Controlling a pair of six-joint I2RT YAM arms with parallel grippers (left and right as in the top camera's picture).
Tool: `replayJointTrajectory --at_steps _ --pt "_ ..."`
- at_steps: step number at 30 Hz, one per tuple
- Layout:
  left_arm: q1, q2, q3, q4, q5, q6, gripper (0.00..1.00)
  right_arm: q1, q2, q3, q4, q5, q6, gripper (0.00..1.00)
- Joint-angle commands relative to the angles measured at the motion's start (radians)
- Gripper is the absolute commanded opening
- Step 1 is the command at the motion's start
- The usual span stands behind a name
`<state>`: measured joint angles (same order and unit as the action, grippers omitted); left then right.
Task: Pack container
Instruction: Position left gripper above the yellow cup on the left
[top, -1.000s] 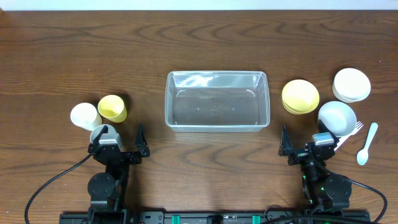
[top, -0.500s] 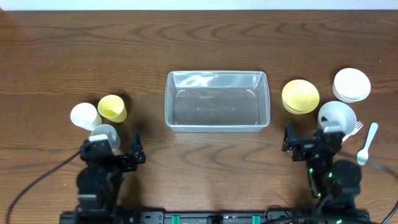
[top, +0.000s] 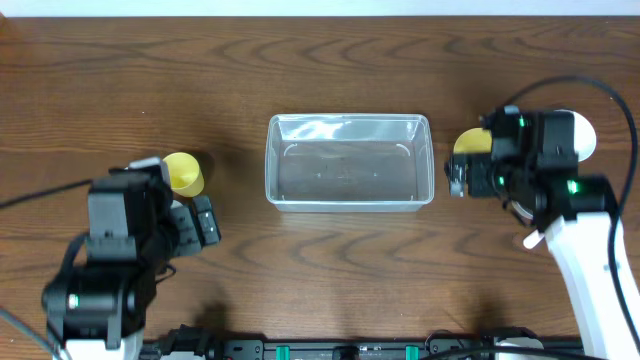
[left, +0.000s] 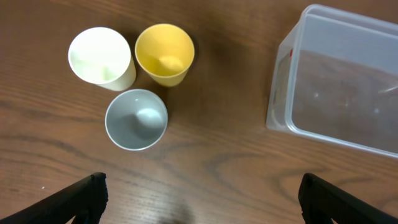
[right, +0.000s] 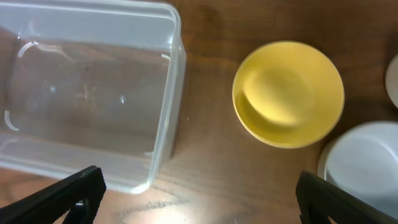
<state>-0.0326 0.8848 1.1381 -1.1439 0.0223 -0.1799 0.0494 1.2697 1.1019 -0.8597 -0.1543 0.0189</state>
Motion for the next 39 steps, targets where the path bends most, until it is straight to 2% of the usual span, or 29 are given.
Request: replayJointTrajectory --at_steps 1,4,5,9,17,23,31,35,37,39 --pt "0.006 0.053 0.026 -0.03 -0.008 0.002 0.98 0.006 0.077 0.048 0.005 -0.021 -0.004 0.76" --pt "0.006 0.086 0.026 -0.053 -0.008 0.002 0.98 0.006 0.141 0.048 0.016 0.034 0.058 0.24" --pt "0.006 0.094 0.026 -0.057 -0.008 0.002 0.98 0.006 0.162 0.048 0.016 0.051 0.08 0.18" --pt "0.006 0.128 0.026 -0.063 -0.008 0.002 0.98 0.006 0.257 0.048 0.031 0.053 0.089 0.13" --pt "0.006 0.174 0.026 -0.063 -0.008 0.002 0.98 0.034 0.397 0.048 0.072 0.037 0.089 0.15" --pt "0.006 0.182 0.026 -0.063 -0.008 0.002 0.98 0.083 0.404 0.048 0.124 -0.048 0.02 0.19" --pt "0.006 0.182 0.026 -0.063 -0.008 0.002 0.98 0.122 0.404 0.048 0.17 -0.067 0.021 0.23" --pt "0.006 0.182 0.026 -0.063 -0.008 0.002 0.98 0.12 0.404 0.048 0.172 -0.04 0.023 0.29" --pt "0.006 0.182 0.026 -0.063 -0.008 0.002 0.98 0.12 0.404 0.048 0.171 0.016 0.035 0.37" --pt "0.006 0.182 0.026 -0.063 -0.009 0.002 0.98 0.119 0.404 0.048 0.171 0.077 0.063 0.4"
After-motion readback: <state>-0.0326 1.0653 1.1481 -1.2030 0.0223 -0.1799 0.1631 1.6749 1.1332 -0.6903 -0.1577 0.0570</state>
